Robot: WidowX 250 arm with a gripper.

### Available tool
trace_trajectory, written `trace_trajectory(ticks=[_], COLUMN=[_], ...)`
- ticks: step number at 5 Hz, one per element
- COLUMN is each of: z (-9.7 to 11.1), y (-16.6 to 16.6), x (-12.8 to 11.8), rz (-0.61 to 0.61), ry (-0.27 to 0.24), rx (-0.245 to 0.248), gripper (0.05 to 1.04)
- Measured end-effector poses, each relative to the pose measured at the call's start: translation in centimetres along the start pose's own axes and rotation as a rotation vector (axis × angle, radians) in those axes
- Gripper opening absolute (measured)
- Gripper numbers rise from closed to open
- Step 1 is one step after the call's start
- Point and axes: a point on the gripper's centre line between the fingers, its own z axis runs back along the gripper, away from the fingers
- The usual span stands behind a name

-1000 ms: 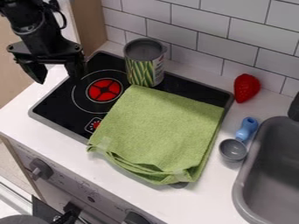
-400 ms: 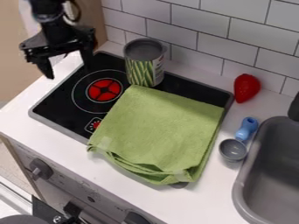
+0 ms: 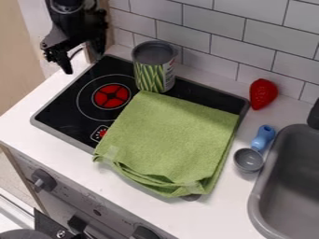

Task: Move the can from the left side into right side

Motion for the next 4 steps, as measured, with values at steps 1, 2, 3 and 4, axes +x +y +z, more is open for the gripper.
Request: trace_trajectory(ticks=[1,2,3,4], z=[-1.0,-1.5,-1.7,-1.8], y=[-1.0,-2.5,-3.8,-4.9], x=[0.3,-0.1,-0.5,-1.4], rz=[0.092,0.144,0.187,0.181], ry=[-0.017,0.034,0.042,0.047], rx=[0.017,0.027,0.022,0.041], gripper=[0.998,0.997,0.997,0.997])
